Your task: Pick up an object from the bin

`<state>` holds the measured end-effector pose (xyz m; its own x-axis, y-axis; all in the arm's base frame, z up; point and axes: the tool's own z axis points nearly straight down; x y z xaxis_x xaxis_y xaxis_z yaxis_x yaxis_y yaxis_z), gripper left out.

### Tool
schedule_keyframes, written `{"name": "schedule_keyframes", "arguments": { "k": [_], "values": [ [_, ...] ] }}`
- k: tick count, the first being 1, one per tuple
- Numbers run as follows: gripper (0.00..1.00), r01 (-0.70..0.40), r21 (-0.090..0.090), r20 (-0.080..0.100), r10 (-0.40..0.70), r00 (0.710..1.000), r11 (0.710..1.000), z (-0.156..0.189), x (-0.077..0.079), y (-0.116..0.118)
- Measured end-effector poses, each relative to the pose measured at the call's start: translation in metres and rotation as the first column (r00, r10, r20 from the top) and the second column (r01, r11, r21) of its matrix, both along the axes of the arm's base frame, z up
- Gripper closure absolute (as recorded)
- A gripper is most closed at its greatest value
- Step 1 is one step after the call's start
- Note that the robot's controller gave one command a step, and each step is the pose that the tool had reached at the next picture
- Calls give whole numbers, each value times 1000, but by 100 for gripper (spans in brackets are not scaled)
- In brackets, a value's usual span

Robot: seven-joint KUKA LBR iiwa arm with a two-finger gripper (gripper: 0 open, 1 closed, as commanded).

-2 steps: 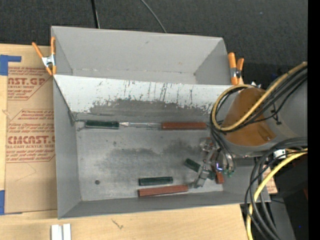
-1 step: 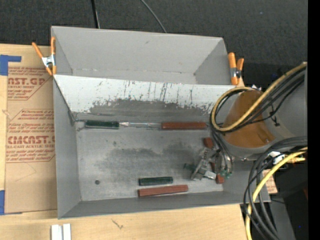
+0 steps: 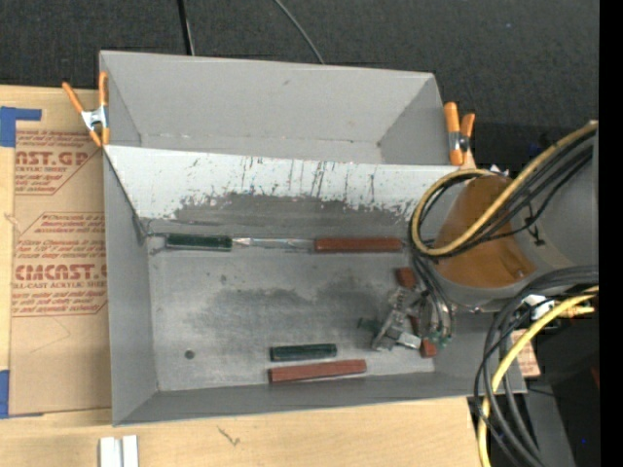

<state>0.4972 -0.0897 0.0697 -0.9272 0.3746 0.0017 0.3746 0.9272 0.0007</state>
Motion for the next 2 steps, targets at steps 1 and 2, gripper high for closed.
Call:
{"name": "schedule_keyframes", "arguments": {
  "k": [1, 2],
  "values": [
    [100, 0, 0, 0, 0, 1000, 1000, 2, 0, 0],
    [100, 0, 0, 0, 0, 1000, 1000, 6, 0, 0]
  ]
}}
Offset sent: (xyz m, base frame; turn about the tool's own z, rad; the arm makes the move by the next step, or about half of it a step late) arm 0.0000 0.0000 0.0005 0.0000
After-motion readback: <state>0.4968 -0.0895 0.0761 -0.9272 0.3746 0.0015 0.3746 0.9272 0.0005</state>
